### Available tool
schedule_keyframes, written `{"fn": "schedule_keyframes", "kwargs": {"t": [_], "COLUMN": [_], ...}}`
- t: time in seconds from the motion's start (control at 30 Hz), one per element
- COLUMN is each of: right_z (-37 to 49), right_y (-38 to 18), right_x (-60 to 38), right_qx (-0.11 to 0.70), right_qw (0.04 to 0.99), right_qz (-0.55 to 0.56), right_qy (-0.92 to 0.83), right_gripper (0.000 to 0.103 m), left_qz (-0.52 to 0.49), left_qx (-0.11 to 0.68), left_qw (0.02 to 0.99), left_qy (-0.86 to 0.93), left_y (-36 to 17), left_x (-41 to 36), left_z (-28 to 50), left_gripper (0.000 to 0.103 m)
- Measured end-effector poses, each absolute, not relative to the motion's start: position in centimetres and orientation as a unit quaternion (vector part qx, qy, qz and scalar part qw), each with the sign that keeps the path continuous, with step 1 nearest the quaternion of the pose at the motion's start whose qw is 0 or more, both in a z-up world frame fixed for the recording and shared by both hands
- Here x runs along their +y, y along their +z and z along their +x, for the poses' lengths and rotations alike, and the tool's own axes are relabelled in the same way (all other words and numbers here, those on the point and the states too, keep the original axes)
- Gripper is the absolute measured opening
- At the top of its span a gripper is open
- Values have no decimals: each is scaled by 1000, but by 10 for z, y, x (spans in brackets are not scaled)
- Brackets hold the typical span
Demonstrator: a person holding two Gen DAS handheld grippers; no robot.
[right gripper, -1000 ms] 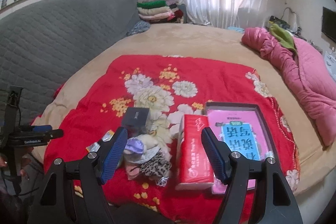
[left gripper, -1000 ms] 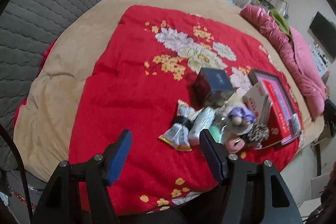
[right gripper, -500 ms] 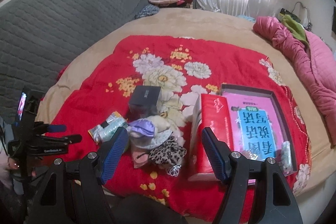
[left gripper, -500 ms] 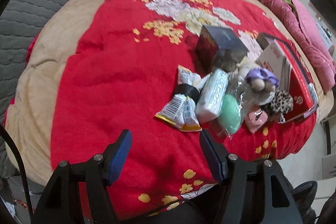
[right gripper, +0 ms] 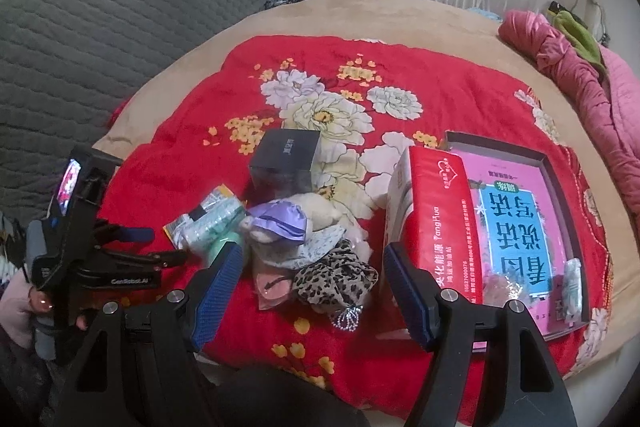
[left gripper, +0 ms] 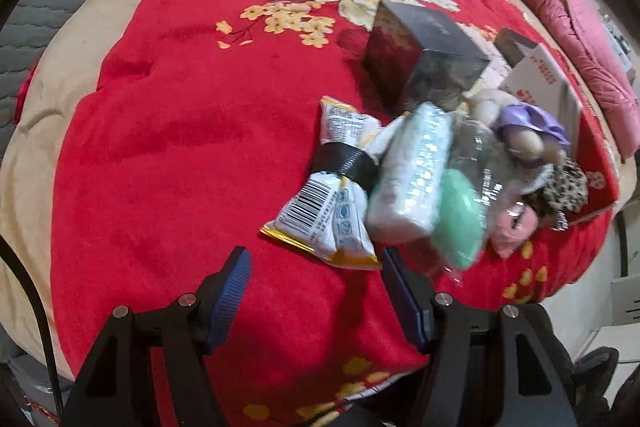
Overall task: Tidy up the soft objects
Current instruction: 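Grasp the yellow snack packet with the left tool while the right tool grasps the plush toy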
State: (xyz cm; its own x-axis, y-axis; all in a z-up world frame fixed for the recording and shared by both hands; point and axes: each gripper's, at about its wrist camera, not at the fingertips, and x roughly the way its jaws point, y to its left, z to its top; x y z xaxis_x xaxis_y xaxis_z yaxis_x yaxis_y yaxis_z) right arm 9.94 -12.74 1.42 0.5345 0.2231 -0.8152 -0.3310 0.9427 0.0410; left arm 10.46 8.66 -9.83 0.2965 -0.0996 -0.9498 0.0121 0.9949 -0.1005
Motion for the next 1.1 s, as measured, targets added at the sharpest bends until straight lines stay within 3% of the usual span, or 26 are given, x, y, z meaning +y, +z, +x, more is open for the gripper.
{"fn": "schedule_keyframes", "kwargs": {"t": [1.03,1.1], "right_z": [150,152], "right_y": [-66,-67], "right_x": [-59,-57], "right_qx": [468,463], "right_qw": [825,825], "right_qz": [-251,-257], "right_qy": [194,197], "right_gripper": [74,68], "left_qz": [-62,-65], "left_qx": [593,594], "left_qw": [802,800], "left_qy": [-48,-51], "left_y": [-112,-113], "left_x": [99,98], "left_z": [143,147], "left_gripper": [66,66]}}
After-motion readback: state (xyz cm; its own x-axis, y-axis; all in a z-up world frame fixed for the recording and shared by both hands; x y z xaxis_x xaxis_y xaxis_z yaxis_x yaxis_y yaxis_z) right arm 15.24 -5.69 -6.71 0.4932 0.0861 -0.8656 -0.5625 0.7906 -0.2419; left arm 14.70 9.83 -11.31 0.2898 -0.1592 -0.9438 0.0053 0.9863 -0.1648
